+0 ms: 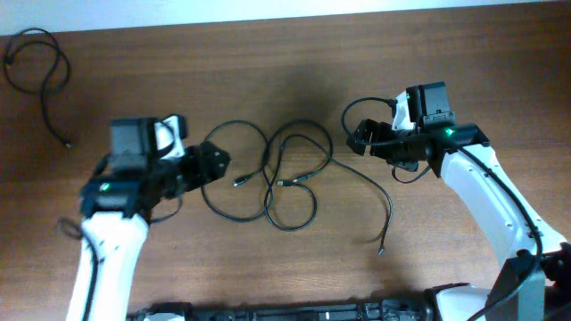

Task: Untangle cables
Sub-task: 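Reach the left gripper to the remaining cable pile at center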

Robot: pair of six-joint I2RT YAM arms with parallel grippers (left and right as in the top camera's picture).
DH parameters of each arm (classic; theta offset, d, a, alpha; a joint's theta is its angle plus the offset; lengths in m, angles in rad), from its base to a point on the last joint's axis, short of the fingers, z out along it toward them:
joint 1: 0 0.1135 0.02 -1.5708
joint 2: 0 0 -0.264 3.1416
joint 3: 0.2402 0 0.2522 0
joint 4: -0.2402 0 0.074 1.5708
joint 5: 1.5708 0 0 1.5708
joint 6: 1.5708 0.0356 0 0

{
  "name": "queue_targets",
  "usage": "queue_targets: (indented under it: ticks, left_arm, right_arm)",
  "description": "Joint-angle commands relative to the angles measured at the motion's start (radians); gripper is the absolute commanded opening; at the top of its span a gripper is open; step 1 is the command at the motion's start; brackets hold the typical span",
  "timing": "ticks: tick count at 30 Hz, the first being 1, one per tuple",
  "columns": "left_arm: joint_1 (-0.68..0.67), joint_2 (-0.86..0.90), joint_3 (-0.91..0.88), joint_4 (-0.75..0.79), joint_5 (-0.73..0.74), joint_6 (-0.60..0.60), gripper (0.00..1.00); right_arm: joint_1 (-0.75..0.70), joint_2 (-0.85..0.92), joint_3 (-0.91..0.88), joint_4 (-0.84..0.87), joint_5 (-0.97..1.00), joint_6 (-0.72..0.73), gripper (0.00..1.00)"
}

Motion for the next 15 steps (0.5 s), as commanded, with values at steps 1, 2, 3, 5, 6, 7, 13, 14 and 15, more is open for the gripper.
queue_targets:
  ticks: [1,2,3,5,6,7,13,14,15]
  left_arm:
    - [-0.112,0.125,-0.003,0.079,-0.032,-0.156,0.76]
    - [-0.138,0.159,-0.003,0.099,-0.032,-0.159,0.75]
    - [-0.179,0.22,-0.003,0.125,-0.032,-0.189,0.74]
    - [-0.222,0.324,-0.003,0.189,-0.032,-0.228,0.72]
    - [-0.23,0.364,-0.003,0.222,-0.032,-0.227,0.7]
    - [-0.234,0.39,-0.003,0.249,-0.032,-0.228,0.64]
    - [-0.245,0.549,-0.003,0.343,-0.029,-0.306,0.58]
    - [-0.249,0.559,-0.003,0.343,-0.029,-0.316,0.57]
    - [-0.255,0.573,-0.003,0.343,-0.029,-0.335,0.57]
  right_arm:
    - [-0.006,-0.016,0.003,0.0,-0.013,0.0,0.99]
    - [-0.006,-0.016,0.003,0.0,-0.012,0.0,0.99]
    - [-0.006,-0.016,0.003,0.0,-0.012,0.0,0.99]
    - [-0.006,-0.016,0.003,0.0,-0.012,0.0,0.99]
    - [-0.006,-0.016,0.003,0.0,-0.012,0.0,0.99]
    - [-0.006,-0.016,0.003,0.0,-0.013,0.0,0.99]
    - [-0.006,-0.016,0.003,0.0,-0.013,0.0,0.99]
    - [-0.006,-0.016,0.003,0.0,-0.012,0.0,0.99]
    - [-0.006,-0.016,0.003,0.0,-0.013,0.0,0.99]
